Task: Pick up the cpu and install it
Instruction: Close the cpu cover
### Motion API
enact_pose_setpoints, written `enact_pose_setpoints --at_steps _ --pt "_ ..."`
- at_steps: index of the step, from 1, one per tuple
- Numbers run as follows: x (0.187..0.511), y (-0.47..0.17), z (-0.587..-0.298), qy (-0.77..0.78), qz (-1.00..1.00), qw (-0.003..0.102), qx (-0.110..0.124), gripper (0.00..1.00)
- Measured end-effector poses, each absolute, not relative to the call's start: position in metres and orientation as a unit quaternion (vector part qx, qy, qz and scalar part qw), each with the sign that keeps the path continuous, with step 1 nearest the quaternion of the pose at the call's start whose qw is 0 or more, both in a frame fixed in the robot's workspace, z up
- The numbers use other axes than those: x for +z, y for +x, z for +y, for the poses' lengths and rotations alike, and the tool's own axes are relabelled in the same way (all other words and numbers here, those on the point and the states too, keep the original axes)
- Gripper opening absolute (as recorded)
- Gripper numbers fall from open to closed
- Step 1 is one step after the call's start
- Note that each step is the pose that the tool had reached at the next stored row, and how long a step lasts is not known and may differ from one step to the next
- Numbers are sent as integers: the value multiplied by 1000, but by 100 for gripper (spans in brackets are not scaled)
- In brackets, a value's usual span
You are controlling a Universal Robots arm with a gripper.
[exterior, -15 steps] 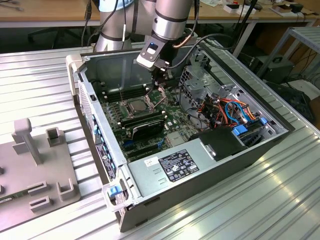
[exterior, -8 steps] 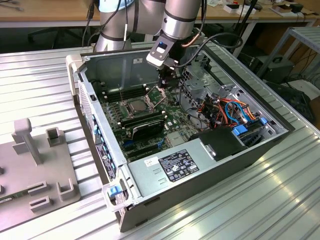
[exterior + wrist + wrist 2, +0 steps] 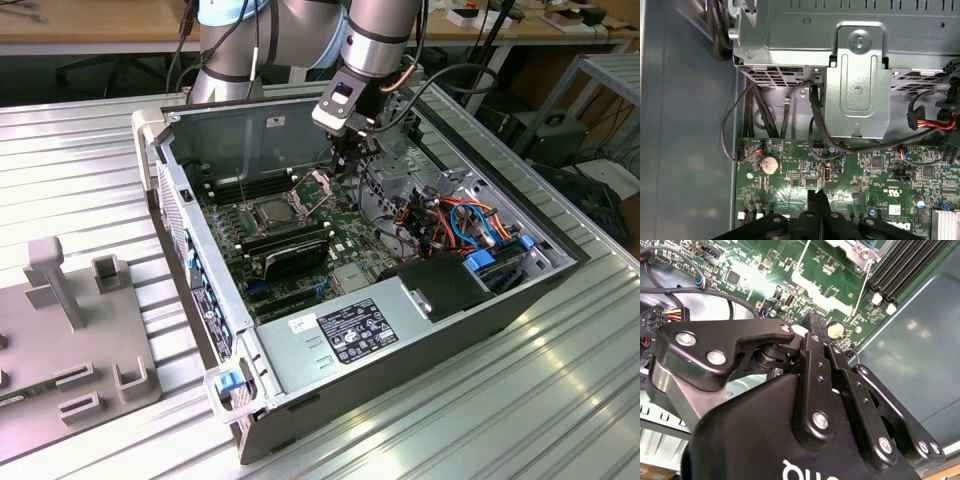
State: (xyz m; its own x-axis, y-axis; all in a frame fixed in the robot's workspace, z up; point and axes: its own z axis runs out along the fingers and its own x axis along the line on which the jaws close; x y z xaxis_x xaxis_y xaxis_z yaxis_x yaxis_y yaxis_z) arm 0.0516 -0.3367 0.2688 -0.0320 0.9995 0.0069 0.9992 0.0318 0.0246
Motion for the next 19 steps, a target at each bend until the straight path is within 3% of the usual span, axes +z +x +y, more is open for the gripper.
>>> enact_pose_setpoints --at_steps 19 --pt "246 52 -337 696 718 6 11 11"
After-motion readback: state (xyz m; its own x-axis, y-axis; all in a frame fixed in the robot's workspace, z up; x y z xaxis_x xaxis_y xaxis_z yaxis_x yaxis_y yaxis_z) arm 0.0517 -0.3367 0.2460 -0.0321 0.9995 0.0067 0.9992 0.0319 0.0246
